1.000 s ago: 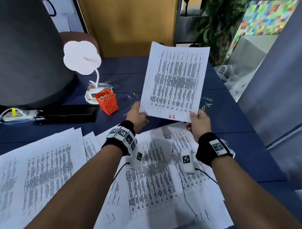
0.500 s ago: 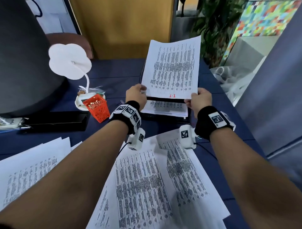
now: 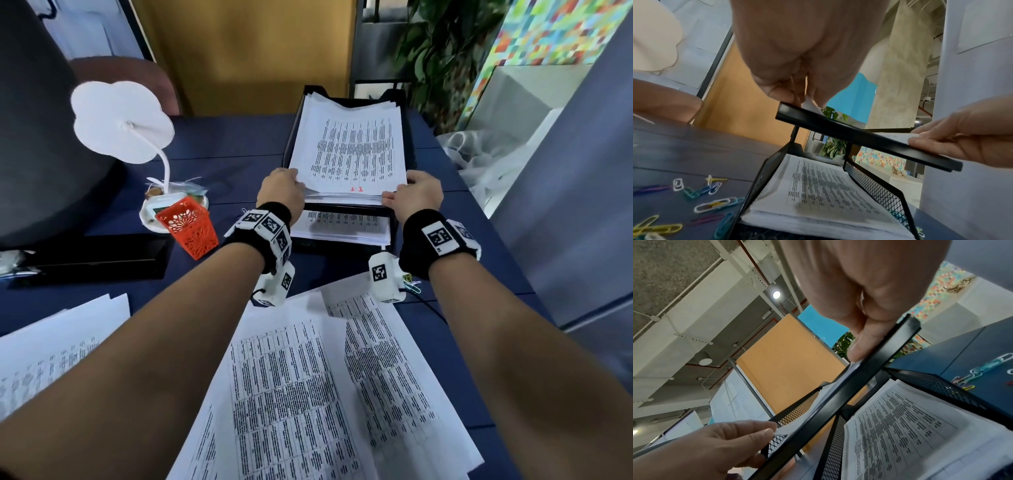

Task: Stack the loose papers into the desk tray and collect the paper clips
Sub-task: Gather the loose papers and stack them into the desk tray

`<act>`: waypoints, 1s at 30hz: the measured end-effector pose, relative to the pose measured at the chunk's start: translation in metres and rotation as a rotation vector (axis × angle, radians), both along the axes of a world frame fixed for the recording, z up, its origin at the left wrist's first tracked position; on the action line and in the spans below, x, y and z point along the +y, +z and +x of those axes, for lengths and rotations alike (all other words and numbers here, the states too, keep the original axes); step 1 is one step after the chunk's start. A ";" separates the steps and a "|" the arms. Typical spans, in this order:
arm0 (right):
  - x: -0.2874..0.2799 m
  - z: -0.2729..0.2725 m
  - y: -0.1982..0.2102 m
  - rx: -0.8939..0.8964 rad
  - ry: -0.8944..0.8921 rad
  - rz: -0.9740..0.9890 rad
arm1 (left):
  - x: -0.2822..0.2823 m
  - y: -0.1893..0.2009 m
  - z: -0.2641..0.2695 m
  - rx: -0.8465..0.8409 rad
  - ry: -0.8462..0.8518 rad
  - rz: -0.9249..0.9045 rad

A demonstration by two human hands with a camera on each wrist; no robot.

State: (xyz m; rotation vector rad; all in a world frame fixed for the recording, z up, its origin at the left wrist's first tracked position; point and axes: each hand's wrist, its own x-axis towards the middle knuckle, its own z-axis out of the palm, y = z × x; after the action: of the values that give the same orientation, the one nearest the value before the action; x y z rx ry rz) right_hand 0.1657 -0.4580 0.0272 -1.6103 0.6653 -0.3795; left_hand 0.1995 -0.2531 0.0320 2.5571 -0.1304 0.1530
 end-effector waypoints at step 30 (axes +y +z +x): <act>0.068 -0.173 -0.103 0.497 0.376 -0.238 | 0.101 -0.094 -0.146 0.541 -0.144 0.511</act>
State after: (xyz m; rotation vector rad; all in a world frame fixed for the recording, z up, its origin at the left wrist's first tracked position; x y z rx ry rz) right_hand -0.0076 -0.3897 -0.0753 -2.0357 0.6827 0.2372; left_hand 0.0537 -0.1520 -0.0616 2.9685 -0.1582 -0.7078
